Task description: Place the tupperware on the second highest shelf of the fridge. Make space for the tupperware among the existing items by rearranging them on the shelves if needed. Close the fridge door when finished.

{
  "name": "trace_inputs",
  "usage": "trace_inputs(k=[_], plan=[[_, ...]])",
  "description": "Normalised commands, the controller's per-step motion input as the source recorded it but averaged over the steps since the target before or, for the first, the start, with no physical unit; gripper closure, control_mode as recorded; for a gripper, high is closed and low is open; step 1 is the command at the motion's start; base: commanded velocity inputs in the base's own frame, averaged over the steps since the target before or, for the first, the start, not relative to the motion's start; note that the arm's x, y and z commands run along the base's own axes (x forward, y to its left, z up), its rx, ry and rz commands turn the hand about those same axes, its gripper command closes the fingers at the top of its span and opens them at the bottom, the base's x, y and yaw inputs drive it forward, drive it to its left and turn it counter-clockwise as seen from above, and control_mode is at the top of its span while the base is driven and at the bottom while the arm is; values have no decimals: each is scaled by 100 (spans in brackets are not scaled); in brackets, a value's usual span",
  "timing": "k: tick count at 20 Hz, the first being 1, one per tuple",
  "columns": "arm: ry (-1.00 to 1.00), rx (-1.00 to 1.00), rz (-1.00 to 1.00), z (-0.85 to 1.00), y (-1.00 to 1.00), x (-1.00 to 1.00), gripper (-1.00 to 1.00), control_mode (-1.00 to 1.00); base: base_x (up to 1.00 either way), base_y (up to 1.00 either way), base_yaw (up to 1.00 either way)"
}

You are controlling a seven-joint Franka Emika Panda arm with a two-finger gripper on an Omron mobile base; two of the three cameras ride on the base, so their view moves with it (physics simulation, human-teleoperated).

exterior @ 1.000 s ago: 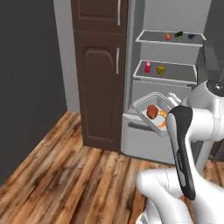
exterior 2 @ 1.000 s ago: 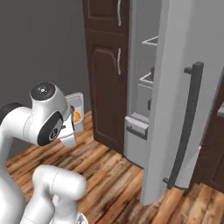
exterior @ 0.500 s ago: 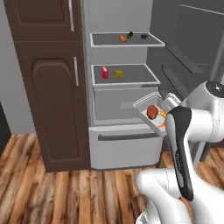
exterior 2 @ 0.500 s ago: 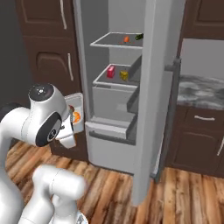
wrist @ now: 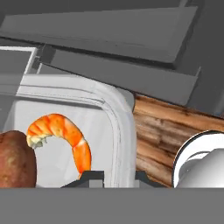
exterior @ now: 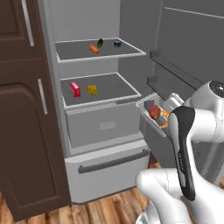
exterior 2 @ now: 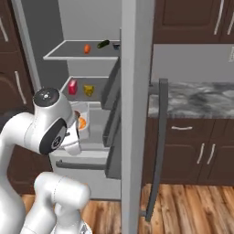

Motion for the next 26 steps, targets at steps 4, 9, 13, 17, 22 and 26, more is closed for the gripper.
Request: trace_inputs(k=[4, 9, 13, 17, 22, 26], plan=[[0, 0, 0, 0, 0, 0, 100, 100, 86, 51, -7], [0, 0, 0, 0, 0, 0, 100, 100, 78, 22, -1], [0, 0, 0, 0, 0, 0, 100, 100, 65, 17, 0], [0, 0, 0, -37, 8, 47, 100, -100, 16, 5, 0], [0, -1, -3, -54, 8, 37, 100, -100, 0, 0, 0], [-9, 0, -3, -14, 6, 12, 100, -100, 0, 0, 0]])
